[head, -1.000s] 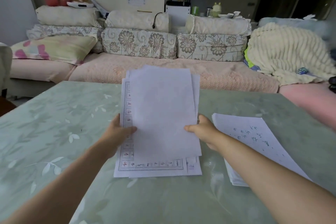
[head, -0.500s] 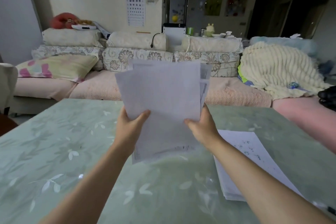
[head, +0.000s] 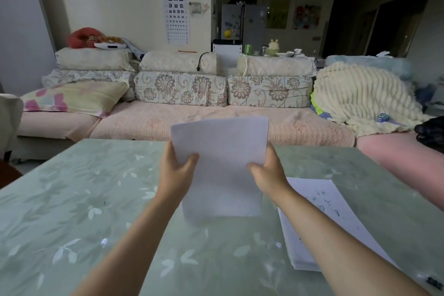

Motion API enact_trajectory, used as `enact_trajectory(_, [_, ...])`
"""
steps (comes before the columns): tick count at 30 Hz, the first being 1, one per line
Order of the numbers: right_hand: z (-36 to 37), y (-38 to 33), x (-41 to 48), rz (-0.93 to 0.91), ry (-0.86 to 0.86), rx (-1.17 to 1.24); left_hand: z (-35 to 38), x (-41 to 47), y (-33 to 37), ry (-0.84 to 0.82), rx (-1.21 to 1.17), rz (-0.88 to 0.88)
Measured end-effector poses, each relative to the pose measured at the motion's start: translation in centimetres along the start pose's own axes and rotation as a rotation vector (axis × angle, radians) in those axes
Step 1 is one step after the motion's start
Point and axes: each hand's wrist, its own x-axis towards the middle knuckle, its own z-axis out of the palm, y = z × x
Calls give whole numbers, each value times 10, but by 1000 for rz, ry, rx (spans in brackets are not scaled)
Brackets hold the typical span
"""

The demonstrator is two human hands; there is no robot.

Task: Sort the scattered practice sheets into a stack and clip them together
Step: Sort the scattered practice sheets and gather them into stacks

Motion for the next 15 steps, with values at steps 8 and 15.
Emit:
enact_trajectory(8, [5, 24, -5, 98, -99, -161, 5, -4, -23, -94, 408, -136])
enact_trajectory(15, [-39, 15, 2, 262, -95, -126, 18, 4, -1, -361, 482, -294])
